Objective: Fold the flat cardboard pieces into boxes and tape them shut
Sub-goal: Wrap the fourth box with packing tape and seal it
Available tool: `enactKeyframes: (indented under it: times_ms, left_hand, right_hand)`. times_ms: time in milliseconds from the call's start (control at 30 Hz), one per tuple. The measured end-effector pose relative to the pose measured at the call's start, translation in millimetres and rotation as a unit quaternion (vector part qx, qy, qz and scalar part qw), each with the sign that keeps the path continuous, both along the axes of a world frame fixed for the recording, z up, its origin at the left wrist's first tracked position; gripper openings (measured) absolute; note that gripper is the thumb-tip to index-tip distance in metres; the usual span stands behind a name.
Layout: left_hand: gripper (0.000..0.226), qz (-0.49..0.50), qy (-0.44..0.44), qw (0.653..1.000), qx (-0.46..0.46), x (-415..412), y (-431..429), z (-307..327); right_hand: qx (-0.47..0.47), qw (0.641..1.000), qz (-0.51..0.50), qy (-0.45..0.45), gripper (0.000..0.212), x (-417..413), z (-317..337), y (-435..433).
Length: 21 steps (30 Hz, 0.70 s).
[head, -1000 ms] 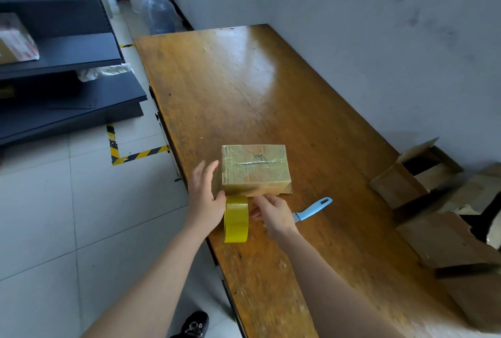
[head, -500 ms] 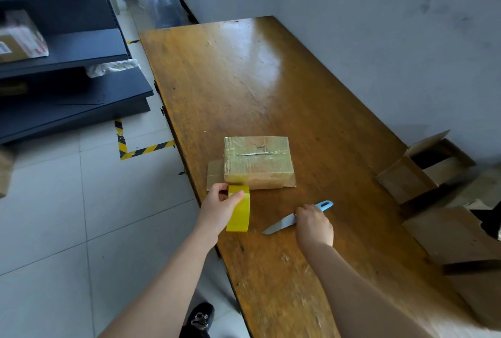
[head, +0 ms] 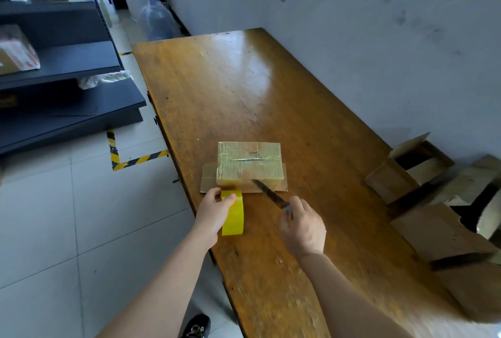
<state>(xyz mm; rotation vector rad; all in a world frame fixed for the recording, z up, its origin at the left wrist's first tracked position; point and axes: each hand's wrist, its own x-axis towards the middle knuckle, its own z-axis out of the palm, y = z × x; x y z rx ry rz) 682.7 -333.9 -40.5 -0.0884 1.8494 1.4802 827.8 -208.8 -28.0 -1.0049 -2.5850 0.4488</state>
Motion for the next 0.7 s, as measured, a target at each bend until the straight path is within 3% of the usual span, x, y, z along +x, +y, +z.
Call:
enactKeyframes:
  times_ms: [133, 267, 400, 567, 700]
  left_hand:
    - [0.040, 0.016, -0.009, 1.000, 0.011, -1, 1, 2]
    - [0.032, 0.011, -0.004, 1.000, 0.018, -1, 0, 2]
    - [0.024, -0.010, -0.015, 0.999, 0.033, -5, -3, 2]
    - [0.025, -0.068, -0.094, 0.991, 0.063, -8, -5, 4]
    - [0.033, -0.058, -0.092, 0.992, 0.065, -12, -5, -1]
  right_hand:
    - [0.010, 0.996, 0.075, 0.046, 0.033, -45, 31, -8]
    - [0.006, 0.991, 0.118, -0.059, 0.056, -91, 43, -14]
    - [0.026, 0.980, 0.131, -0.146, 0.054, -110, 41, -8]
    - [0.046, 0.976, 0.134, -0.163, 0.039, -118, 36, -6]
    - [0.061, 0.973, 0.135, -0.178, 0.038, -125, 36, -3]
